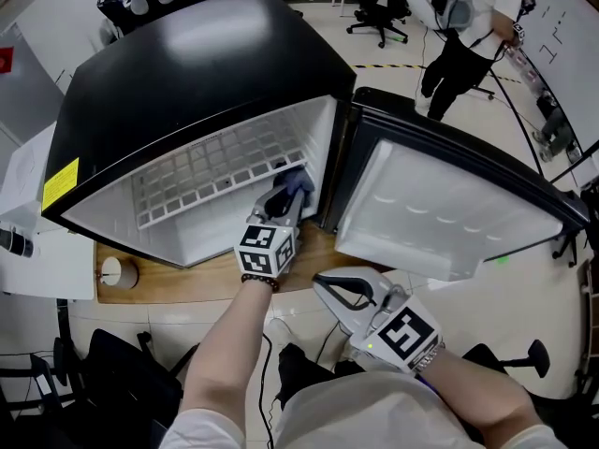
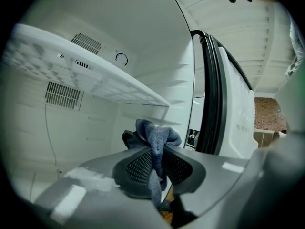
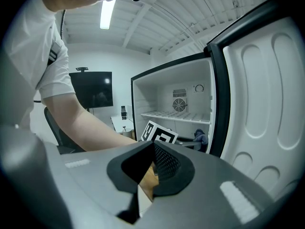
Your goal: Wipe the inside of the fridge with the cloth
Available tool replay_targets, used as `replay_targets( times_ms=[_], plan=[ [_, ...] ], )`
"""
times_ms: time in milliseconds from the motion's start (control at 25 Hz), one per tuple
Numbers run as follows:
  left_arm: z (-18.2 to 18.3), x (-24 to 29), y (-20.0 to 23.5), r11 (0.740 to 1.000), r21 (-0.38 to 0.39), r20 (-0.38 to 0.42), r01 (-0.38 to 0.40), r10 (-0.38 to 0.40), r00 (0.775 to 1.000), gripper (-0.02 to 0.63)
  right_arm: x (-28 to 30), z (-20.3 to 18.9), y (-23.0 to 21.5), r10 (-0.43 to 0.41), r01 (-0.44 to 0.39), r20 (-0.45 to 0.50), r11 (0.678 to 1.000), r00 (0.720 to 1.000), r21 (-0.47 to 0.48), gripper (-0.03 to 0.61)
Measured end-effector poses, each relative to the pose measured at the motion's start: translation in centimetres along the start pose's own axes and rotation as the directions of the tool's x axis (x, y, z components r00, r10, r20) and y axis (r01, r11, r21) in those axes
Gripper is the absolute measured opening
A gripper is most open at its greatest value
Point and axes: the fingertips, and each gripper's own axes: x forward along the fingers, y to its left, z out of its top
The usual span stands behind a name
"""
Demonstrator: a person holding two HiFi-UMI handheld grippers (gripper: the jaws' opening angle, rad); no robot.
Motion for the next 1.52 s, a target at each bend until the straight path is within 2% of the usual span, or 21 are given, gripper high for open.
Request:
replay_targets(
  times_ms=[440,840,1120,1240,1360,1520],
  plan=[
    [-0.4,-1.1,-1.9,0.999,-0.025,0.003,0.039,-0.039,0.999,0.055,-0.2,0.3,0.2,0.004,-0.004,0.016,1.000,1.000,-0.001,0.002],
    [-0.8,-2.4,-2.1,0.998,-0.037,-0.010,0.041,-0.041,0.999,0.055,-1.0,0.7,0.1,-0.013,0.013,0.011,1.000,1.000,0.005,0.002],
    [-0.2,-4.9,-2.5,0.998,-0.016,-0.008,0.065,-0.065,0.998,0.055,-1.5,0.8,-0.9,-0.044,0.044,0.017,0.999,0.999,0.014,0.002],
    [0.4,-6.6,-3.1,0.994,0.001,-0.015,0.112,-0.112,0.994,0.056,-1.9,0.9,-1.9,-0.066,0.065,0.038,0.998,0.997,0.027,0.013],
    [1.2,-8.4,-4.2,0.981,0.016,-0.032,0.195,-0.194,0.980,0.057,-2.1,1.3,-2.8,-0.060,0.059,0.042,0.998,0.997,0.034,0.035],
    [2.7,-11.0,-6.3,0.941,0.016,-0.044,0.339,-0.338,0.940,0.057,-2.1,1.3,-3.7,-0.028,0.028,0.015,0.999,0.999,0.027,0.169]
  ],
)
